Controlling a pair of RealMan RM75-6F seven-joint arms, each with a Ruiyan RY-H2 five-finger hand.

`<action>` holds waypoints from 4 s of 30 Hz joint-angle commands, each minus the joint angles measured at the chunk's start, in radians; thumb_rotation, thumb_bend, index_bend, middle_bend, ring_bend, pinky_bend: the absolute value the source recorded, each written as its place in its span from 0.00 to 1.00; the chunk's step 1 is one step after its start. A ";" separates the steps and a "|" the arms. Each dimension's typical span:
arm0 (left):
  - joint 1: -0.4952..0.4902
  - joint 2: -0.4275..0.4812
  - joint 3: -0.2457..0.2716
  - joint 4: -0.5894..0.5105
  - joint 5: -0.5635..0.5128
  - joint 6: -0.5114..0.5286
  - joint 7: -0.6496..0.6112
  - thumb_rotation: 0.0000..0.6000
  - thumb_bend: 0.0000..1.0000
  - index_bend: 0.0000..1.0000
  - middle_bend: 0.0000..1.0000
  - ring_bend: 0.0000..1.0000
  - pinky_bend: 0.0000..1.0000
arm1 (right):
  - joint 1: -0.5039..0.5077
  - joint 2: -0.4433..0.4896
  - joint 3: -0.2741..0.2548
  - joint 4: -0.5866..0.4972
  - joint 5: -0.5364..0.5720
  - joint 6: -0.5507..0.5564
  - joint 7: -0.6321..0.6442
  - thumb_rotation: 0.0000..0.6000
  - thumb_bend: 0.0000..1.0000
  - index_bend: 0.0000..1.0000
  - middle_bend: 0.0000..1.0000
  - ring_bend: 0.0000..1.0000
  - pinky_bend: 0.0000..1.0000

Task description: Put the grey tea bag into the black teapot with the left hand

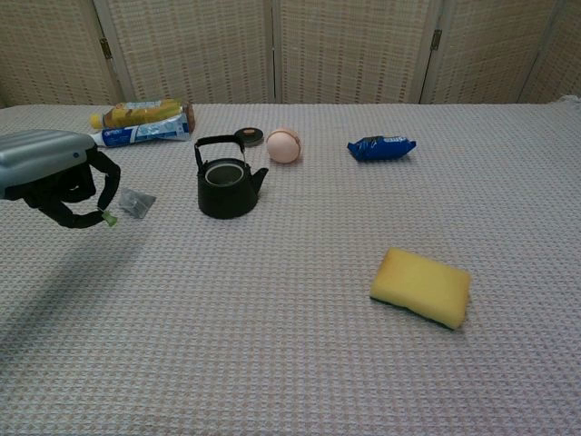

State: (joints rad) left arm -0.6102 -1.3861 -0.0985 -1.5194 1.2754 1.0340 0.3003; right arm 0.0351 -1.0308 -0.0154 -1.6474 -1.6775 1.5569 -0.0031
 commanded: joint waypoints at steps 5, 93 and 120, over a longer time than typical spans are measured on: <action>-0.024 0.043 -0.028 -0.108 -0.032 0.020 0.140 1.00 0.53 0.72 1.00 0.99 1.00 | -0.007 0.008 -0.004 0.005 -0.014 0.019 0.022 1.00 0.12 0.00 0.00 0.00 0.00; -0.574 0.075 -0.119 -0.139 -0.529 -0.025 0.632 1.00 0.53 0.74 1.00 0.98 1.00 | 0.007 0.038 0.039 0.024 0.098 -0.039 0.121 1.00 0.12 0.00 0.00 0.00 0.00; -0.550 0.011 -0.059 0.031 -0.474 -0.116 0.465 1.00 0.53 0.74 1.00 0.99 1.00 | -0.013 0.028 0.043 0.021 0.094 -0.001 0.098 1.00 0.12 0.00 0.00 0.00 0.00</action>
State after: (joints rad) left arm -1.1651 -1.3694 -0.1619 -1.4950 0.7944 0.9234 0.7740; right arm 0.0225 -1.0024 0.0279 -1.6260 -1.5831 1.5556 0.0954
